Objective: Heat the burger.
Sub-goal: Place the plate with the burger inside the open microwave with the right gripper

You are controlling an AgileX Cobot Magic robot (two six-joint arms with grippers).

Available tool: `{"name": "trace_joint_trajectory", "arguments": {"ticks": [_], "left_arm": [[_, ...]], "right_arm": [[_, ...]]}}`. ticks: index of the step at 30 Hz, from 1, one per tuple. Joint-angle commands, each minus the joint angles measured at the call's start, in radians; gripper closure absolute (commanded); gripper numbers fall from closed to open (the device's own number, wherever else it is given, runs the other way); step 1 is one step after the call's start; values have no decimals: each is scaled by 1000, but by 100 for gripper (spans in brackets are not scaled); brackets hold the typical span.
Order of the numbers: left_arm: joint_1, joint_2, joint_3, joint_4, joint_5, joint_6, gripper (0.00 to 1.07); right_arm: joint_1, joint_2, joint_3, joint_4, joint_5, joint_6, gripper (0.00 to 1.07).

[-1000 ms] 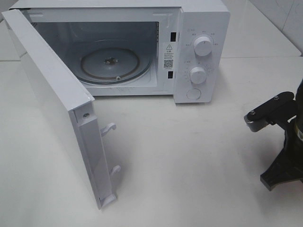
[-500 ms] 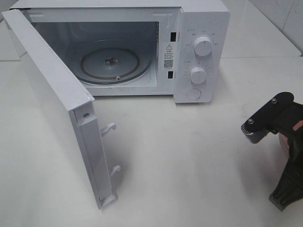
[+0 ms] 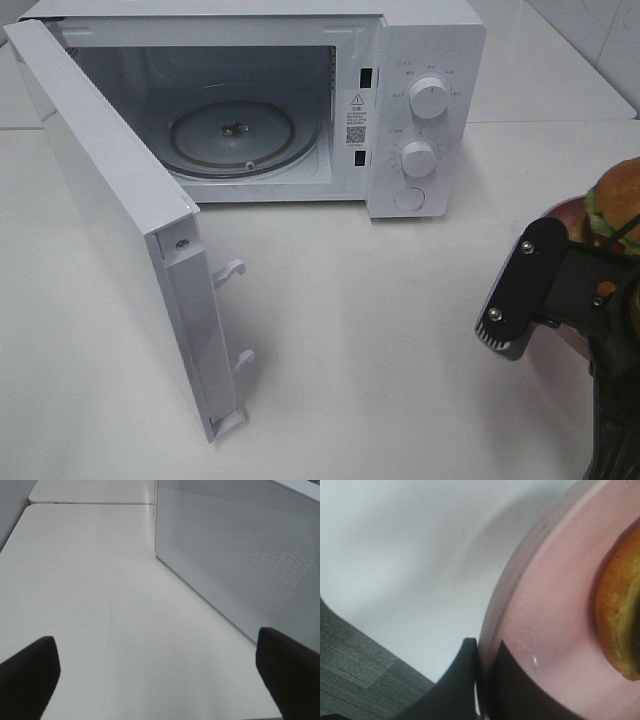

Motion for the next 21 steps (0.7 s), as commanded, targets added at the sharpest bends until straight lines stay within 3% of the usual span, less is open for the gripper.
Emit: {"name": "trace_joint_trajectory", "arguments": {"ticks": [1,8,21], "left_arm": [[2,-17,-1,-6,-3,-1,7],[2,-17,-1,-6,-3,-1,7],[2,-17,-1,-6,-3,-1,7]], "right_arm": [[30,-11,1,-70,16,-41,107],[108,-11,1,-95,-17,-136,107],[116,-11,1,-115,-104,-257,107]]}}
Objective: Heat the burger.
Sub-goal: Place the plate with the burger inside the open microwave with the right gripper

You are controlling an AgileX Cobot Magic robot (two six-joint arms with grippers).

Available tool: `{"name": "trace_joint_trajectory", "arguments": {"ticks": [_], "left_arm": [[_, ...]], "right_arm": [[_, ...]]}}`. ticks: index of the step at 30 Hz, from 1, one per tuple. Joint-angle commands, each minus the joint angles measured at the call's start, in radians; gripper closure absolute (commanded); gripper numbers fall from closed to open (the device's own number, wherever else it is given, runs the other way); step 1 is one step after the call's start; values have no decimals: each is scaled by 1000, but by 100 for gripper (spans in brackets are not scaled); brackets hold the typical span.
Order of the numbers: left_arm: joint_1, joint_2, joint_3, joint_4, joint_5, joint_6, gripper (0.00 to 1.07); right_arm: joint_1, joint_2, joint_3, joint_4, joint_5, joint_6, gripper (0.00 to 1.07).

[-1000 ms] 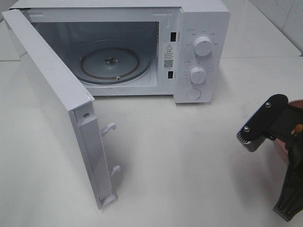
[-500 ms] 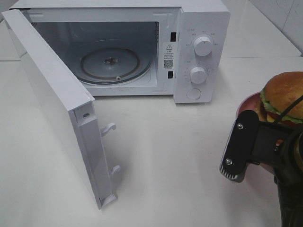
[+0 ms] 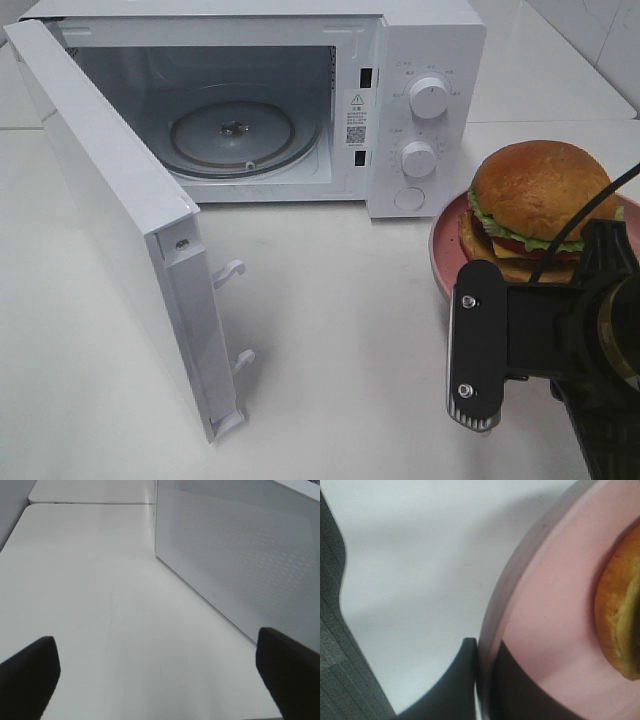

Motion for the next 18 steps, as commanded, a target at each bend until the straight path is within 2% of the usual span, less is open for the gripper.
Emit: {"name": "trace_joint_trajectory", "arguments": {"ticks": [1,6,10,16,18], "left_arm": [[2,-17,-1,-6,-3,-1,7],[2,-17,-1,-6,-3,-1,7],[2,-17,-1,-6,-3,-1,7],[2,-17,-1,-6,-3,-1,7],[2,-17,-1,-6,-3,-1,7]], "right_arm": [[4,-11,1,-64,-14,-13,107],[4,-11,1,-69,-94,-55,107],[0,-11,1,-65,-145,-232,107],[0,-11,1,-65,-188,-339,107],[-26,-11,1,-57,-221,-391,107]]}}
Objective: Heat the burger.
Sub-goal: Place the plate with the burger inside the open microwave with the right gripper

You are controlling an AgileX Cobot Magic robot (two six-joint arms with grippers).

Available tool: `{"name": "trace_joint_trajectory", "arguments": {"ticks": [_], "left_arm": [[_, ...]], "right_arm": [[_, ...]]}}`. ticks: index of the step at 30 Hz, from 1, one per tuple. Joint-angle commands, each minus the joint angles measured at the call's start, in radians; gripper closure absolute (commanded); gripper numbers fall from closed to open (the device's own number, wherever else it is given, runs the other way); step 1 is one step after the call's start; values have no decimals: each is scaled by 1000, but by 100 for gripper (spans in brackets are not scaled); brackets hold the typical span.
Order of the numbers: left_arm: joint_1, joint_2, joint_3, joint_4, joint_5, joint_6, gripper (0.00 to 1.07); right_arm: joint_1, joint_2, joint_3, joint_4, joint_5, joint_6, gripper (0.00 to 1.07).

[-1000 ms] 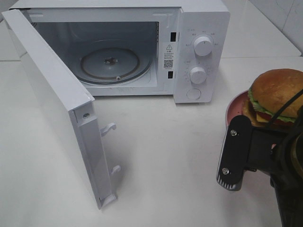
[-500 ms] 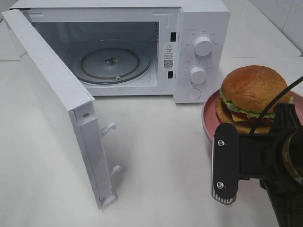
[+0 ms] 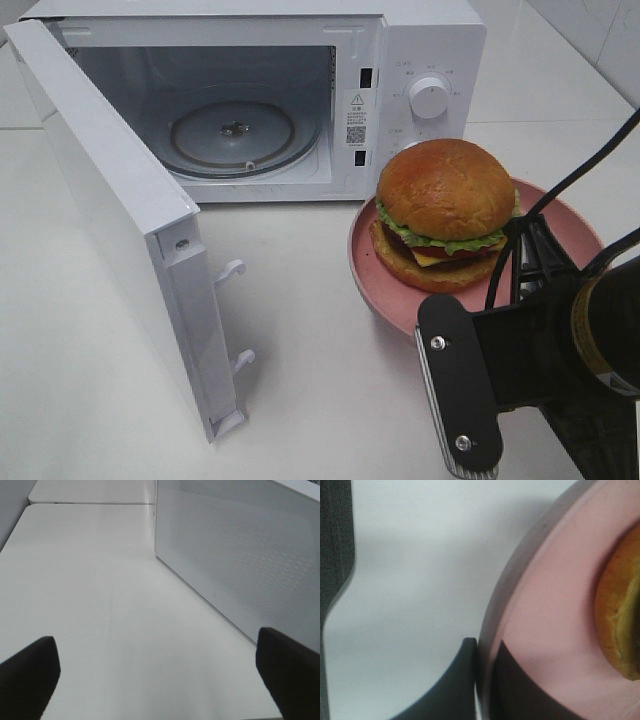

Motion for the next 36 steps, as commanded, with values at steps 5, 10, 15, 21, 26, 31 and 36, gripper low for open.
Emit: {"name": "trace_joint_trajectory", "arguments": {"ticks": [5,10,15,21,26,31,36], "left_arm": [[2,-17,-1,-6,-3,-1,7],[2,-17,-1,-6,-3,-1,7],[2,-17,-1,-6,-3,-1,7],[2,-17,-1,-6,-3,-1,7],[2,-17,-1,-6,-3,-1,7],[2,-17,-1,-6,-3,-1,7],[2,-17,-1,-6,-3,-1,7]], "right_arm": [[-118,-11,-1,9,-142,-262,107],[-199,-11,-1,72,-215,-482,107],[-285,-11,-1,162,-270,-669,107],[-398,-9,-10,354,-304,-970,107],[-475,3,-12,519,-314,-1257,107],[-503,15,-16,622,-330,-1395,107],[-507,15,-38,610,-329,-1408,107]]}}
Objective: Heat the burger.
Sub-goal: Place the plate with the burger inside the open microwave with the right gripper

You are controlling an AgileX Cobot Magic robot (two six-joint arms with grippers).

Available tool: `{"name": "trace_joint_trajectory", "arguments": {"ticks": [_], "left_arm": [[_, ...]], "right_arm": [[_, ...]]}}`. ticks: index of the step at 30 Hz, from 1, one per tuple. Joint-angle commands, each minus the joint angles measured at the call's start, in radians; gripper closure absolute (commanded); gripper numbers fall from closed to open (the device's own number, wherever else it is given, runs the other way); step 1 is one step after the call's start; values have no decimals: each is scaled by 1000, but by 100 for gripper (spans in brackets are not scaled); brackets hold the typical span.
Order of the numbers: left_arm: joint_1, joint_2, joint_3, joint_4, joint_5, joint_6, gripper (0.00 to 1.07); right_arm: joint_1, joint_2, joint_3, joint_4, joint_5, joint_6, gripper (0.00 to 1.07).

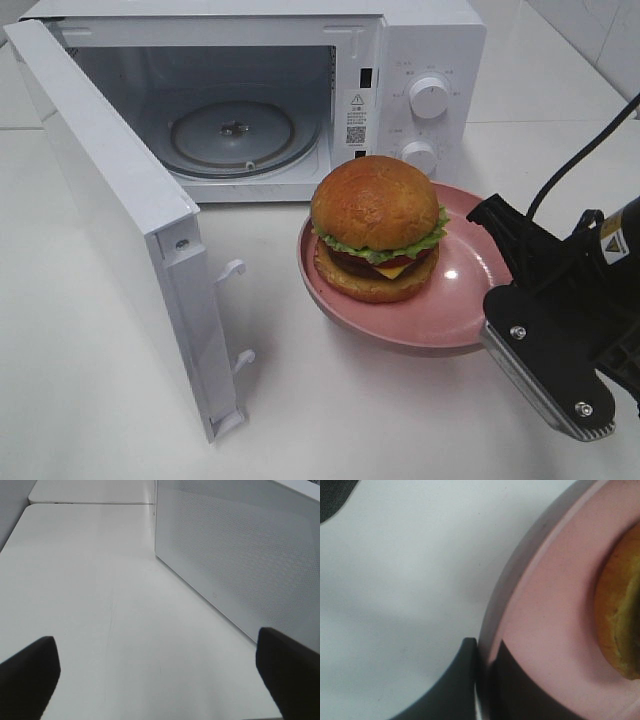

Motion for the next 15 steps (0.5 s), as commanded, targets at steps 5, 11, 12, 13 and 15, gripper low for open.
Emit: {"name": "trace_joint_trajectory", "arguments": {"ticks": [5,11,12,13,15], "left_arm": [[2,-17,-1,-6,-3,-1,7],[2,-17,-1,-6,-3,-1,7],[2,-17,-1,-6,-3,-1,7],[2,-17,-1,-6,-3,-1,7],[2,-17,-1,-6,-3,-1,7]], "right_arm": [[-7,-7,-48,12,-51,-17,107],[2,36,-93,20,-48,-17,107],[23,57,-106,12,-49,-16,107],[23,57,-106,12,-49,-16,107],[41,82,-120,12,-57,-16,107]]}}
